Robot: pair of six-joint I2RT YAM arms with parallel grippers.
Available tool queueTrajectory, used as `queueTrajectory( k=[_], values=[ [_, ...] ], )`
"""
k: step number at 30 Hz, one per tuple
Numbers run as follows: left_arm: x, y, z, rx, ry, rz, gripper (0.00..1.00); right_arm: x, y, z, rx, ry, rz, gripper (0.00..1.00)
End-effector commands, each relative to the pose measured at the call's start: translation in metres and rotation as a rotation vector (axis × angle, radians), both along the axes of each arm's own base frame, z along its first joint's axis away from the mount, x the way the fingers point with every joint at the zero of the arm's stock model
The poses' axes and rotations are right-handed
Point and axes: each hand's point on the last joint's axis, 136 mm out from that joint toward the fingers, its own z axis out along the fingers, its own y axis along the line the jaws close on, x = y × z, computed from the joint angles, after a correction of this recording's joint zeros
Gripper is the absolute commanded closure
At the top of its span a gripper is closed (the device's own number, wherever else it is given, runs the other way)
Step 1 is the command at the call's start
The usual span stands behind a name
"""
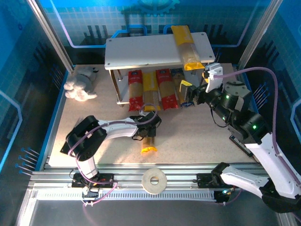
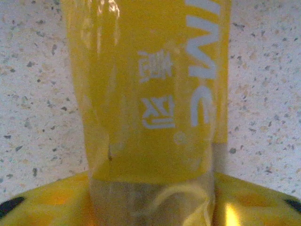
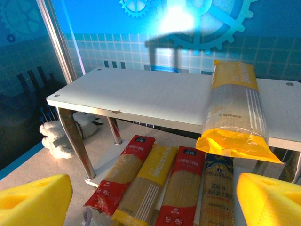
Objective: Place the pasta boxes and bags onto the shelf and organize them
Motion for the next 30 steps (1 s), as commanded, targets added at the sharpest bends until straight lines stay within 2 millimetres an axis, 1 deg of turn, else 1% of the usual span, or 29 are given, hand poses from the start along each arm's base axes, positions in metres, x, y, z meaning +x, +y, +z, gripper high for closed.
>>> queueTrajectory(
  k=[1,4,8,11,14,17,18,20,22,24,25,26,27,28,30],
  values=[
    [-0.025,-0.013,-0.021,-0.067,0.12,-0.087,0.54,-0.006,-0.005,0.014,0.053,-0.04,-0.011,0.09],
    [-0.04,-0.01,-0.022,-0.083,0.163,-0.115,0.55,-0.008,-0.006,0.015,0.061,-0.043,-0.011,0.09],
    [-0.062,-0.005,-0.013,-0.09,0.217,-0.168,0.56,-0.011,-0.007,0.018,0.078,-0.052,-0.006,0.09],
    [-0.082,0.002,0.002,-0.079,0.251,-0.219,0.57,-0.011,-0.007,0.019,0.087,-0.055,-0.003,0.09],
    [-0.101,0.008,0.022,-0.107,0.284,-0.257,0.58,-0.011,-0.005,0.02,0.093,-0.056,0.006,0.09],
    [-0.115,0.014,0.047,-0.13,0.282,-0.288,0.58,-0.011,-0.002,0.021,0.097,-0.054,0.014,0.09],
    [-0.118,0.016,0.059,-0.144,0.267,-0.297,0.58,-0.01,-0.002,0.02,0.095,-0.052,0.012,0.09],
    [-0.12,0.018,0.083,-0.176,0.22,-0.314,0.58,-0.008,-0.002,0.018,0.089,-0.048,0.005,0.09],
    [-0.119,0.019,0.111,-0.216,0.155,-0.331,0.58,-0.004,-0.002,0.014,0.074,-0.035,-0.006,0.09],
    [-0.117,0.023,0.13,-0.241,0.103,-0.333,0.57,-0.003,-0.002,0.01,0.065,-0.026,-0.014,0.09],
    [-0.116,0.024,0.135,-0.248,0.088,-0.331,0.57,-0.002,-0.002,0.008,0.064,-0.024,-0.014,0.09],
    [-0.117,0.026,0.137,-0.249,0.085,-0.331,0.54,-0.003,-0.001,0.007,0.065,-0.02,-0.01,0.09],
    [-0.117,0.028,0.137,-0.239,0.09,-0.325,0.39,-0.003,-0.001,0.007,0.067,-0.017,-0.009,0.09],
    [-0.117,0.028,0.135,-0.233,0.095,-0.322,0.28,-0.003,-0.001,0.006,0.067,-0.014,-0.01,0.09],
    [-0.12,0.025,0.128,-0.228,0.105,-0.337,0.18,-0.004,-0.002,0.004,0.064,-0.008,-0.014,0.09]
  ],
)
